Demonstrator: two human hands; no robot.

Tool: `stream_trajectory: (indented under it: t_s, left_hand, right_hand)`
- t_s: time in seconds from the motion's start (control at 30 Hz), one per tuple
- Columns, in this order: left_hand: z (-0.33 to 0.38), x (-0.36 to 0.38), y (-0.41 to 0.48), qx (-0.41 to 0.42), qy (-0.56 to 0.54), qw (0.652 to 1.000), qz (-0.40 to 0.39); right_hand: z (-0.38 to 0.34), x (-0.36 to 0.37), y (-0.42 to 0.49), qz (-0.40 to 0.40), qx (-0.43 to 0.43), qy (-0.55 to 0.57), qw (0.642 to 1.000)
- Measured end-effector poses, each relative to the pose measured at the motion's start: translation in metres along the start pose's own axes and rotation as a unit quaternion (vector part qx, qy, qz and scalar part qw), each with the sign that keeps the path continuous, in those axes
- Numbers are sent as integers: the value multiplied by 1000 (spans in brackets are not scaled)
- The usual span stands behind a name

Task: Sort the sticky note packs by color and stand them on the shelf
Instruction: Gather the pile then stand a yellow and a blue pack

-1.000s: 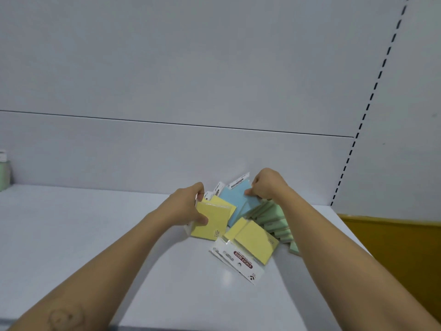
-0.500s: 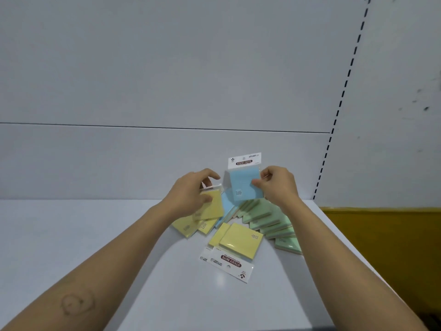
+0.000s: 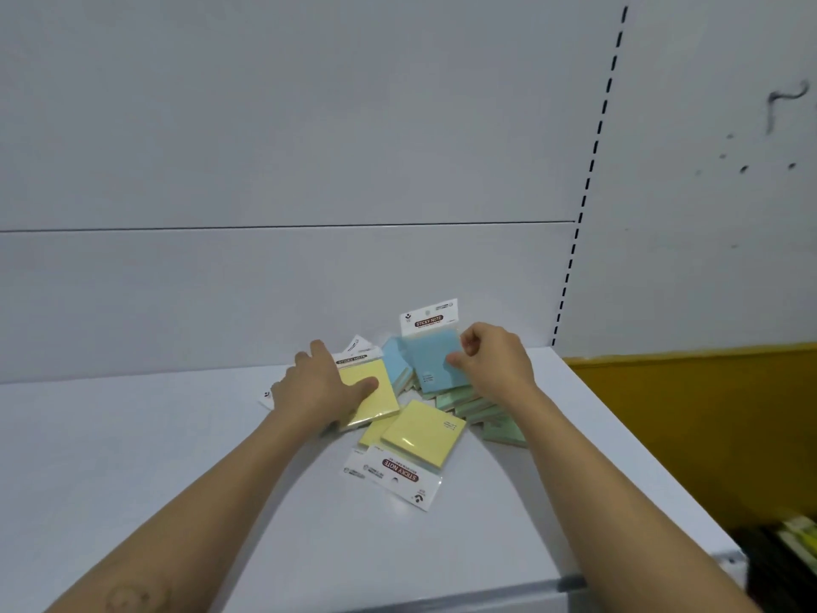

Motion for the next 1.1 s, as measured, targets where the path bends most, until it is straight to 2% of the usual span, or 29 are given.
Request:
stream_trajectory:
  t_s: [0.1,0.17,0.33,0.47,0.53,0.63,0.8,0.93,1.1]
  left_hand:
    - [-1,5,-3,-13,26,999,-39]
    - [1,2,-6,-11,2,999,-46]
    - [-3,-4,-3,1,-170,982,-79]
    - [-15,-2,-4,-2,-338,937,-84]
    - [-14,-6,-4,18,-372,925,-82]
    - [-6,-26,-7,73,-371,925,-44]
    - [-12,-73,-11,107,-374,919,64]
    - [-36,-103,-12,111,-398,905,106]
    - [-82,-135,-23,87,-417,892,152]
  right_hand:
    - [-7,7,-1,-26,-3,-52,998]
    - [-10,10,-1,-33,-5,-78,996]
    - [-13,9,-2,-29,-15,-85,996]
    - [-13,2,-1,-15,-17,-42,999]
    - [-14,-4,1,-5,-20,-20,1000]
    - [-22,-16,4,15,-31,13,999]
    - [-47,-35,9,53,-53,80,994]
    - [-73,-29,15,55,-73,120,989]
    - [-116,-2,22,20,-110,135,985]
Point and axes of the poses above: each hand's wrist, its own y-axis towards the middle knuckle, its own x-axis out of the palm, z = x × y, the point moved 10 cm from there along y, towards the middle knuckle, and after that the axes turned 8 degrees about -z, right-handed, at the moved point
